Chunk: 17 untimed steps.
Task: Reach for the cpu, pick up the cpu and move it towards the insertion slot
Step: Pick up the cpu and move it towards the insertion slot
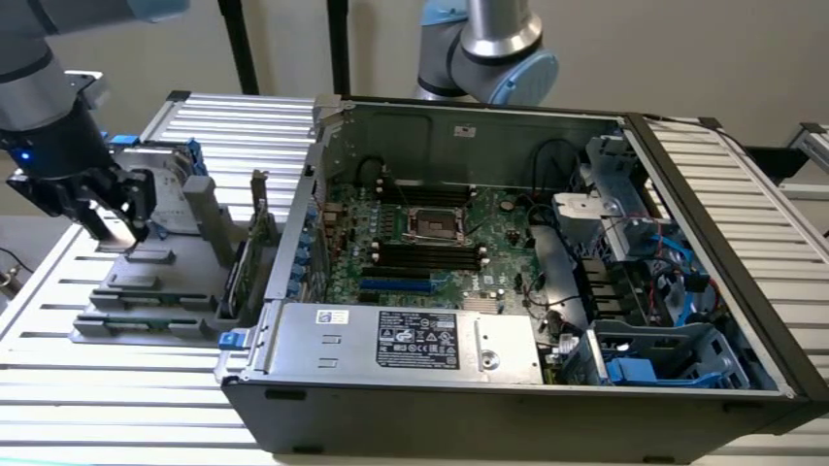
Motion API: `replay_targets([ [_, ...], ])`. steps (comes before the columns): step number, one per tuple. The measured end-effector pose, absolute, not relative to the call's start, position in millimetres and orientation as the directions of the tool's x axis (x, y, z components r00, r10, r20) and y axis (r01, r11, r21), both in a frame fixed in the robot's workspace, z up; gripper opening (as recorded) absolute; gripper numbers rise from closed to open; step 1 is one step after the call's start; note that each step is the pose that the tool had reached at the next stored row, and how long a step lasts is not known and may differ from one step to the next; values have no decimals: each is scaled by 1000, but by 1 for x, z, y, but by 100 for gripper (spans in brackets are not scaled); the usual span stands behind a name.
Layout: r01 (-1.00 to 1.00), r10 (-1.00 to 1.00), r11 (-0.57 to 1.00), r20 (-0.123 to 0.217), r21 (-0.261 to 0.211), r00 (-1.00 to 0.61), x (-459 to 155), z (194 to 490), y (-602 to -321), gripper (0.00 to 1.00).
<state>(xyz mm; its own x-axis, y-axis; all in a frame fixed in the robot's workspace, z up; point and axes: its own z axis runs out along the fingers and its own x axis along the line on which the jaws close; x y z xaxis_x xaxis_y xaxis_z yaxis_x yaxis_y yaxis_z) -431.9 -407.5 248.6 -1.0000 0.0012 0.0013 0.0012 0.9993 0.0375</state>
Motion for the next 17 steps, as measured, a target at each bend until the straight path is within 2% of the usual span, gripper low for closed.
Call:
replay_targets([
  [17, 1, 1, 999, 3, 38, -1000, -416, 326, -408, 54],
])
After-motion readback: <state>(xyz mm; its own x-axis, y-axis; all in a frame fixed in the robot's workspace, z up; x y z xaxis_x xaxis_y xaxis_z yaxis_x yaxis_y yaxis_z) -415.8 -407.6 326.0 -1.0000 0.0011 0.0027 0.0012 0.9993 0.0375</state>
